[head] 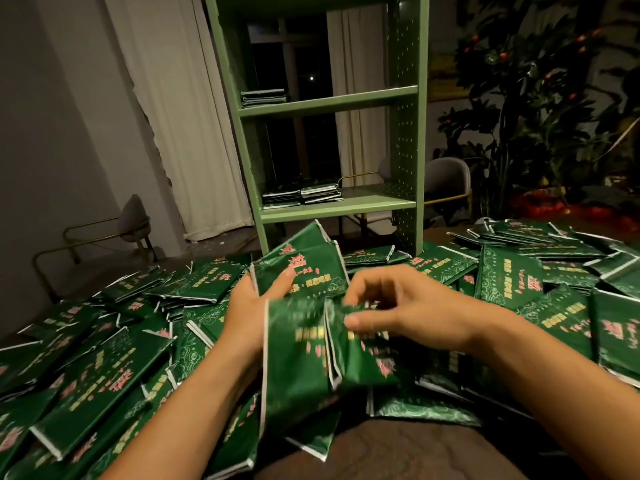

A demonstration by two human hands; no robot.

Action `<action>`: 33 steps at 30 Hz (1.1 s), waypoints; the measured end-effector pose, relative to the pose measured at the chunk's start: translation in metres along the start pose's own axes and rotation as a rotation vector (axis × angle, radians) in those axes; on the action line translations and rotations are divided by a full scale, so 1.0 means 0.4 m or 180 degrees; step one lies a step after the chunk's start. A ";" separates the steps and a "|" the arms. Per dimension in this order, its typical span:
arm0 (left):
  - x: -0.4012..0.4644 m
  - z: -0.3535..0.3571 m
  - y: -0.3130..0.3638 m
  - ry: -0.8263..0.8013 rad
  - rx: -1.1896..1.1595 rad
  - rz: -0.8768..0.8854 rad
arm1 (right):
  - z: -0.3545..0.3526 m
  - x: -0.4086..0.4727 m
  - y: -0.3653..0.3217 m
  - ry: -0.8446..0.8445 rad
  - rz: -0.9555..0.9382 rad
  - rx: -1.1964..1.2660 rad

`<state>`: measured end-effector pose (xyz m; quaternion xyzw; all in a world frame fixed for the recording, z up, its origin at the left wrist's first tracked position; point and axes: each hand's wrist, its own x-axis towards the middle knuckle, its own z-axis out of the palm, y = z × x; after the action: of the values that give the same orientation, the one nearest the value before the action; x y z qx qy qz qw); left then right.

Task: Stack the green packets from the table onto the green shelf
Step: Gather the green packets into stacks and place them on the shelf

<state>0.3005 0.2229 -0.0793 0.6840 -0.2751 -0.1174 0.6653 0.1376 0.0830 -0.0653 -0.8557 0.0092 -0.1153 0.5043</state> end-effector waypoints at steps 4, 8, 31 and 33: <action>0.022 0.004 0.008 0.0285 -0.0267 -0.0334 | -0.025 0.009 0.019 0.1131 0.0097 0.0948; 0.042 0.022 0.019 0.0114 -0.1167 -0.0512 | -0.043 0.022 0.036 0.1575 0.0249 0.1552; 0.006 0.067 -0.016 0.0196 -0.0274 -0.0127 | 0.051 0.072 0.050 0.1727 0.0648 0.1940; 0.003 0.058 -0.019 0.0198 -0.0560 -0.0439 | 0.058 0.069 0.049 0.1713 0.0595 0.1761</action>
<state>0.2909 0.2022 -0.0884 0.6436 -0.1952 -0.1653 0.7214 0.1712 0.0895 -0.0879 -0.6223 0.1874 -0.2872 0.7037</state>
